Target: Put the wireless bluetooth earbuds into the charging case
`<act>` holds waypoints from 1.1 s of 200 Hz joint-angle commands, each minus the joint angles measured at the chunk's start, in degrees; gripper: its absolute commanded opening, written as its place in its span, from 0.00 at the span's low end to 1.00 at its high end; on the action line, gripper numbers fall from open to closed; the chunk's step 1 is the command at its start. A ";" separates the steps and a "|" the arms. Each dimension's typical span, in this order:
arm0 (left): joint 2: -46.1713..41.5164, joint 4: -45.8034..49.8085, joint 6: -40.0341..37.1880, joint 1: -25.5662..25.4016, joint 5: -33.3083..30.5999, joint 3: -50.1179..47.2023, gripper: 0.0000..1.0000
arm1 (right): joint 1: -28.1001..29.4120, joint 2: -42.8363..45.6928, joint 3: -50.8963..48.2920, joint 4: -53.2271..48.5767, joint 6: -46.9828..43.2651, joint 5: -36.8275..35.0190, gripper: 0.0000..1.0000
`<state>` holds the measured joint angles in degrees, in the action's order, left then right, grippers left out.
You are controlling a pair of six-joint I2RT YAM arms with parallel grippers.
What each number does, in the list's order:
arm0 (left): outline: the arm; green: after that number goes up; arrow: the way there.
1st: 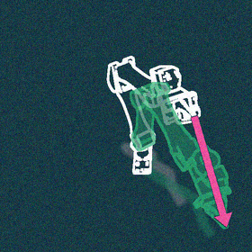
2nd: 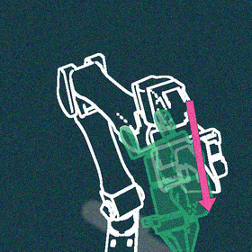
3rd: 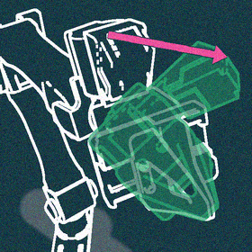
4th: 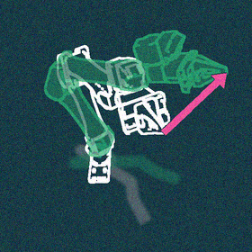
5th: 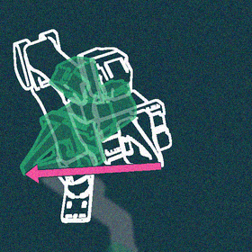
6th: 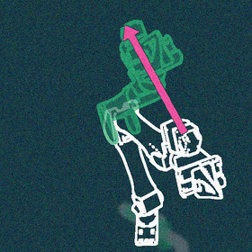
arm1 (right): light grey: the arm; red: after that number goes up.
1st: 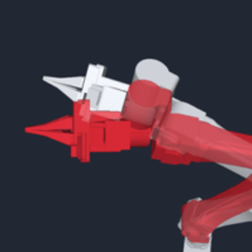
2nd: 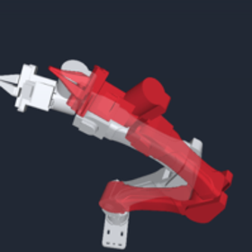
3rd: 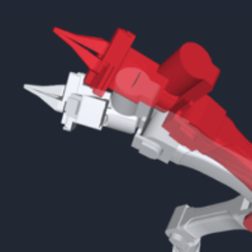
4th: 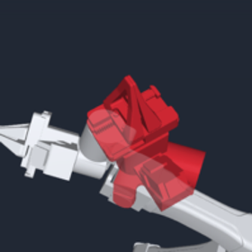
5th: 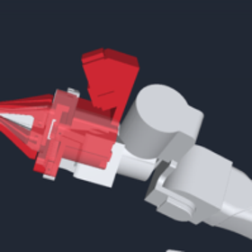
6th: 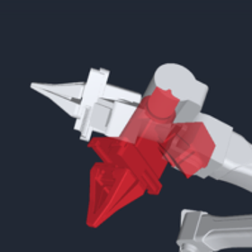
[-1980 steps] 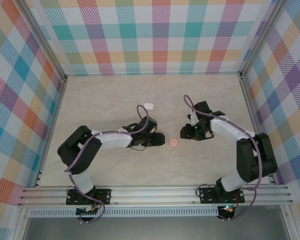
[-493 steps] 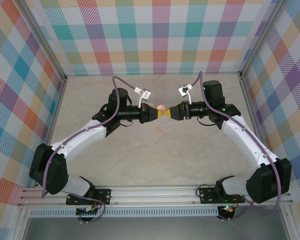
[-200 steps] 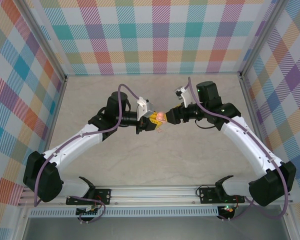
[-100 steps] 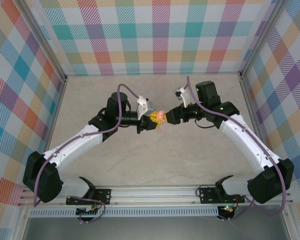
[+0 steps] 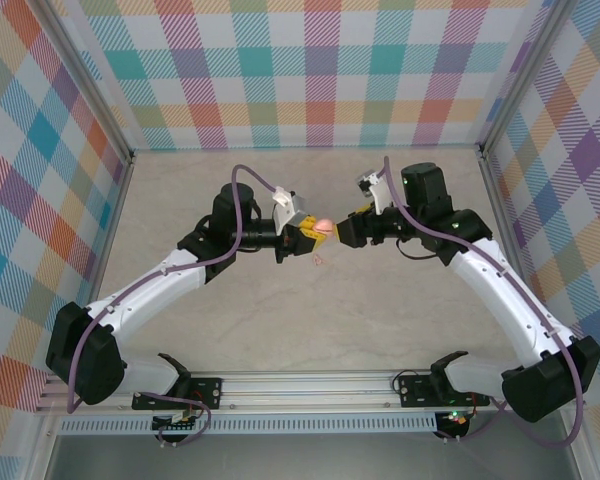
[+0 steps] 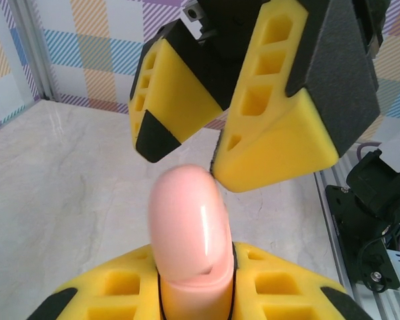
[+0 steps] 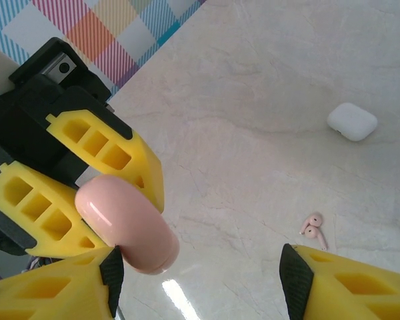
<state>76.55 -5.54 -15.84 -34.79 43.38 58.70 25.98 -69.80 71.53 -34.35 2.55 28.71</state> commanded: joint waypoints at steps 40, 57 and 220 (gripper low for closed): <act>0.25 0.80 -0.91 0.51 4.60 0.74 0.08 | 0.04 -2.10 0.27 -1.44 -2.20 6.70 0.66; 0.79 3.82 -2.33 0.56 5.92 2.07 0.08 | 0.06 -2.09 0.19 -1.63 -3.61 9.43 0.66; 2.60 6.90 -0.90 0.53 9.78 5.83 0.14 | 1.21 -1.92 0.72 1.01 -5.24 15.79 0.26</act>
<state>79.02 3.09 -17.32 -34.09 51.66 62.72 26.72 -73.89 72.12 -37.71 -3.92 42.85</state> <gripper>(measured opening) 0.217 0.291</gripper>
